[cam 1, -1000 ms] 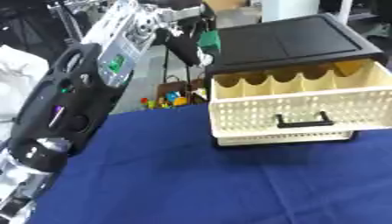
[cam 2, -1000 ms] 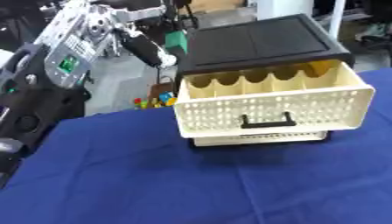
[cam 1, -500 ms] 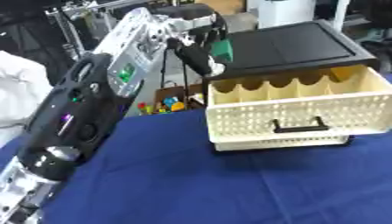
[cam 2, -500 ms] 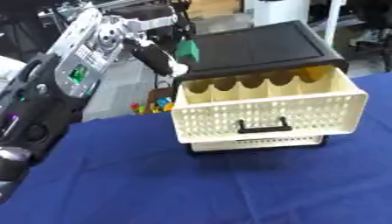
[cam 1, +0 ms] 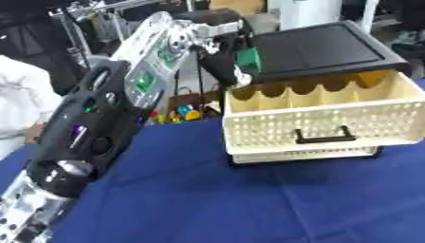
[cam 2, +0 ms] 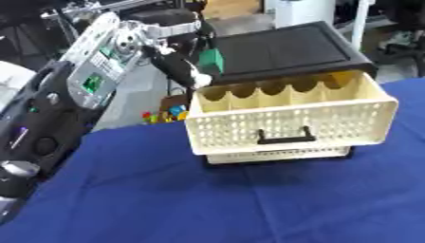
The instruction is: Pick up objects from table and place into drawer.
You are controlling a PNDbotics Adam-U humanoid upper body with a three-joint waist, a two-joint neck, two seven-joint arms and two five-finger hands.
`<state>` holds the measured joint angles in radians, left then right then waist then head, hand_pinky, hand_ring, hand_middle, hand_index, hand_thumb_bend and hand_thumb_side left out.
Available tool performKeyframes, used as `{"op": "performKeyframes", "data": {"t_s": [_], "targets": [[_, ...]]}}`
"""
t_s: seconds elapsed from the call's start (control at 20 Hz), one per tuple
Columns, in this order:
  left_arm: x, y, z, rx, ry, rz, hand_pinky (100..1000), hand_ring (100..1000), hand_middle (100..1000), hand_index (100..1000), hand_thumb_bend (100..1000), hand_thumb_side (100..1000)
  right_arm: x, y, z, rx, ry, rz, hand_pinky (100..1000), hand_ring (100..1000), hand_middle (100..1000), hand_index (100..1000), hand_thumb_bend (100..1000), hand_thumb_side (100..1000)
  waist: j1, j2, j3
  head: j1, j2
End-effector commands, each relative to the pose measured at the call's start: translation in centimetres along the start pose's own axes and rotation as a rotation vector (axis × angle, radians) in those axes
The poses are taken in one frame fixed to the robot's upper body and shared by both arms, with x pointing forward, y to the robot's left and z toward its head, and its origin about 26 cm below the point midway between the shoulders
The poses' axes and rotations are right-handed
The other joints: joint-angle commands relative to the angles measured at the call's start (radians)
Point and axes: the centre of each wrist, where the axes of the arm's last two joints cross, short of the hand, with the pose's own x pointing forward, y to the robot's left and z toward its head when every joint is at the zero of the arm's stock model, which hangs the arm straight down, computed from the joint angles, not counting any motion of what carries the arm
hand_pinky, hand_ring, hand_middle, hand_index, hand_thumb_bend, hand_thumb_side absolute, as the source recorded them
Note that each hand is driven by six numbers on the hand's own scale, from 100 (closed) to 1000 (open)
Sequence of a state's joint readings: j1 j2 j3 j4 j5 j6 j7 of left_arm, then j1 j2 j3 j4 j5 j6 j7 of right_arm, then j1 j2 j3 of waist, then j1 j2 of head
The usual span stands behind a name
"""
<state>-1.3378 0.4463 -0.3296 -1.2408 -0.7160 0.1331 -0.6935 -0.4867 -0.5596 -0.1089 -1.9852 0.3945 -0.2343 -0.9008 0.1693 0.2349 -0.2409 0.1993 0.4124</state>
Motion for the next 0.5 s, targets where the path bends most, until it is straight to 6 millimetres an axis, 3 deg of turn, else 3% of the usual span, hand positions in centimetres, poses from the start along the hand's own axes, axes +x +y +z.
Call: {"op": "performKeyframes", "data": {"t_s": [0.05, 0.5], "targets": [[-0.2, 1.0, 0.2, 0.037, 0.017, 0.001, 190, 303, 358, 501, 100, 273, 0.5, 0.2, -0.9, -0.015, -0.033, -0.025, 339, 477, 441, 727, 145, 750, -0.008, -0.012, -0.003, 0.005, -0.004], [-0.8, -0.1, -0.5, 0.016, 0.035, 0.015, 201, 310, 368, 513, 100, 284, 0.5, 0.2, -1.0, -0.02, -0.036, -0.027, 338, 476, 440, 726, 146, 750, -0.004, -0.002, -0.01, 0.01, -0.009]]}}
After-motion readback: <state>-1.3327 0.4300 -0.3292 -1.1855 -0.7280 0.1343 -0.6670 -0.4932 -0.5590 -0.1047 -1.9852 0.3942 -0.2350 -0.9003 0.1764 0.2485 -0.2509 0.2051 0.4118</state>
